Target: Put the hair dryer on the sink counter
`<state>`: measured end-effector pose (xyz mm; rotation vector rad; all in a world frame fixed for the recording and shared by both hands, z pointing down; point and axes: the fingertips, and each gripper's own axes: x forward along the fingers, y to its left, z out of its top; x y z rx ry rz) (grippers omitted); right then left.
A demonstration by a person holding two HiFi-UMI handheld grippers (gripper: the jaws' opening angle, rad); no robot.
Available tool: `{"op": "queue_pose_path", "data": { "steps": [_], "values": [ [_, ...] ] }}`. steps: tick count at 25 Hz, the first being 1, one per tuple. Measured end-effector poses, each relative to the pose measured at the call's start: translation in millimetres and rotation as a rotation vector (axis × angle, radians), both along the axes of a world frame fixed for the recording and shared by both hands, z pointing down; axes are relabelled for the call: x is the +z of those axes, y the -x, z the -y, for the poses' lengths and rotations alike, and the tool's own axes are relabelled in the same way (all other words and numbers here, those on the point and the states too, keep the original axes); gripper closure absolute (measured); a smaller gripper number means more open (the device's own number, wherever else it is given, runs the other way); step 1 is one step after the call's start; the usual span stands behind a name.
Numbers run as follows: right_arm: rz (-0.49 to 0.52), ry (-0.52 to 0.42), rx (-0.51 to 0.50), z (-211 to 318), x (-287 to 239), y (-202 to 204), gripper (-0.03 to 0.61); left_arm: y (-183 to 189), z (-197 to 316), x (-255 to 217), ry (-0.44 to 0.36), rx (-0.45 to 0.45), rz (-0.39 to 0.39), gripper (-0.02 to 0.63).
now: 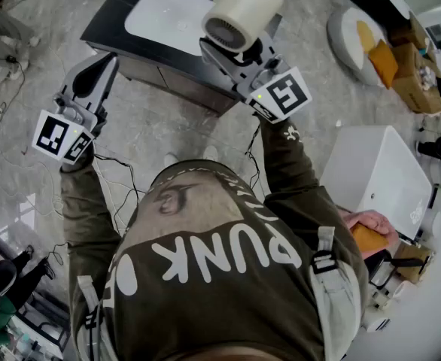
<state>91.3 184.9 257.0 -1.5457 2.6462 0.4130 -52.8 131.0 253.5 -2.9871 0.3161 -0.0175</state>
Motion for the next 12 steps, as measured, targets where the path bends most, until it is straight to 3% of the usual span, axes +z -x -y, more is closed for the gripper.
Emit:
{"op": "queue_pose_path", "data": {
  "steps": [12],
  "values": [
    [-0.009,-0.002,-0.013,-3.2,-2.3,12.6,0.39,6.5,-1.0,1.1,-0.007,0.002,0.003,0.612]
  ]
}}
